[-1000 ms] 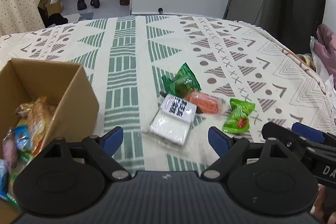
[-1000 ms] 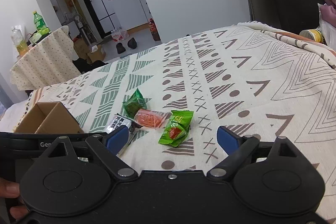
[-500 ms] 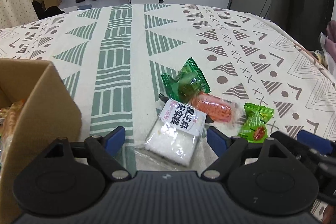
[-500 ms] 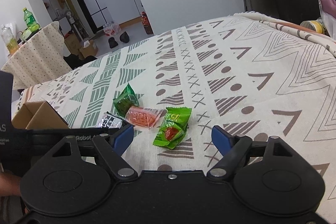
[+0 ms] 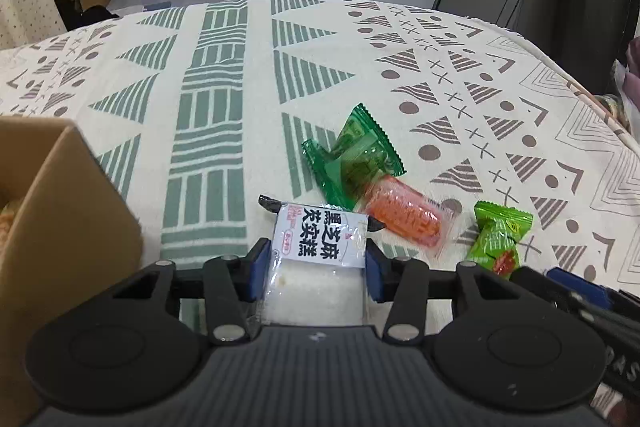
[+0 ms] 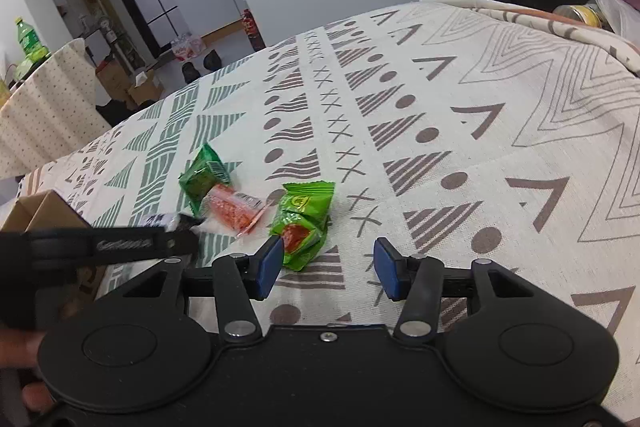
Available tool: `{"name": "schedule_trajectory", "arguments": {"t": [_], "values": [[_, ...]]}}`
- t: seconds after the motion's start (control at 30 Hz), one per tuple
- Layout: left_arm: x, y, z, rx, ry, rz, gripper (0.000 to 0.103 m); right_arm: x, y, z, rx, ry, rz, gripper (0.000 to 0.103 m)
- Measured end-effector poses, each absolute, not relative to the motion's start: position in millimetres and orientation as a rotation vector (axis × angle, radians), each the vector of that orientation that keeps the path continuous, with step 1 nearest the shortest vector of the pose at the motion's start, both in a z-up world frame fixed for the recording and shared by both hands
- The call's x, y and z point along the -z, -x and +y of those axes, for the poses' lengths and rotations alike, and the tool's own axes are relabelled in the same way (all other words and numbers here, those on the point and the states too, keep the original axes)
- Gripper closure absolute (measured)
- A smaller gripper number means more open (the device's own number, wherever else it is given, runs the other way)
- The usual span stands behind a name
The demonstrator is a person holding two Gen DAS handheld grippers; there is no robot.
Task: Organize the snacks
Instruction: 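Grasp the white sesame cake pack with the left tool while the right tool grasps the green candy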
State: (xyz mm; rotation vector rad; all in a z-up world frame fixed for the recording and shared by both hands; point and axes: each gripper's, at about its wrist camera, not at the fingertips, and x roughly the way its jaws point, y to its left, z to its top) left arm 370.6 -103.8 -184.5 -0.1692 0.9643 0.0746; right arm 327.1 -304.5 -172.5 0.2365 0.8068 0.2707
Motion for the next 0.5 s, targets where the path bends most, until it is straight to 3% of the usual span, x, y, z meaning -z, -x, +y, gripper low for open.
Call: {"name": "schedule_trajectory", "arguments": {"t": [0.4, 0.47, 0.5], "values": [[178, -345, -80, -0.148, 0.260, 1.004, 0.057, 180, -340, -275, -0.304, -0.210, 0.800, 0.053], [178, -342, -78, -0.157, 0.268, 1.015, 0.057, 182, -340, -273, -0.284, -0.186, 0.794, 0.070], [178, -340, -78, -0.159, 0.269, 1.018, 0.057, 183, -340, -273, -0.278, -0.183, 0.795, 0.071]]}}
